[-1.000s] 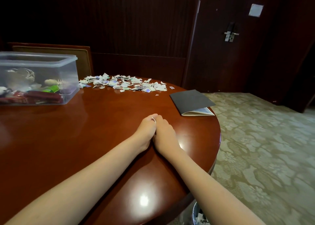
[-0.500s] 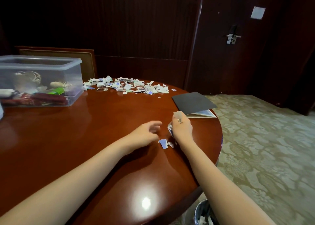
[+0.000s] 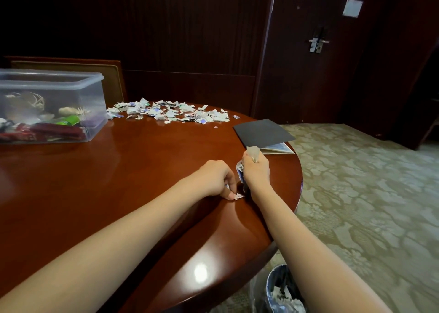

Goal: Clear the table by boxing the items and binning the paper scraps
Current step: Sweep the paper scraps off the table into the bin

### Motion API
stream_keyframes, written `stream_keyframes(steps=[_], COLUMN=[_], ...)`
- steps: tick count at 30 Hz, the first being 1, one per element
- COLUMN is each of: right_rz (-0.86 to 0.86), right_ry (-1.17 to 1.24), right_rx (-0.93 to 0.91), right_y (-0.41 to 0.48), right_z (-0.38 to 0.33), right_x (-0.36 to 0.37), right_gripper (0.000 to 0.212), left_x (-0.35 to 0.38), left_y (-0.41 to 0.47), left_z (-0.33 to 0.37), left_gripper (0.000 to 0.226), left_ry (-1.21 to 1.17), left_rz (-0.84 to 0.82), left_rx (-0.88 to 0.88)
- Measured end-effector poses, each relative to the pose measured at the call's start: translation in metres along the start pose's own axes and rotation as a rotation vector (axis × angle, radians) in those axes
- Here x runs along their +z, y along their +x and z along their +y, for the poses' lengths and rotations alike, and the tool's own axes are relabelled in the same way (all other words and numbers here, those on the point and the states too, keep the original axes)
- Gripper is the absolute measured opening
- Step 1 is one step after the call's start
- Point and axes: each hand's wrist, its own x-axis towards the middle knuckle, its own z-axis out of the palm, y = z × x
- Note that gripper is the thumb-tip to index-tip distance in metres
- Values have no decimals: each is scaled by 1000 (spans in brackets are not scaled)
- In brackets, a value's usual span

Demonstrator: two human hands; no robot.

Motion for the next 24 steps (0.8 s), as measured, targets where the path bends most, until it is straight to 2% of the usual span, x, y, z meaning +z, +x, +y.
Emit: stream_keyframes(steps=[4,7,12,14,16,18,21,24], right_rz=[17,-6,-19,-55,-101,-132,-161,-203], right_ry=[-15,-68,-66,-52,-105,-185,-365,-637], right_rx=[-16,-88,-114,-105,-119,-138,-248,-397], right_y=[-3,-7,-7,-9,-8,-8,-11,-16], right_z=[1,1,2,2,1,1,-2,-5], right_x=[-3,-7,-16,-21,-25,-28,-33,-28], right_gripper=[27,24,37,39,39,37,33,23], left_x=[7,16,27,26,23,24,33,46], left_y=[-4,-12,-28,-33,-43,-57,-85,-98], left_z=[0,-2,3,9,19,34,58,67], left_gripper=[8,7,33,28,11,17,23,23], left_ry=[-12,-117,-274,-371,-638,-1031,-1630,-1890], left_rz=[61,101,136,263,425,464,214,-1], left_rx=[16,42,56,3,-124,-234,-287,-348])
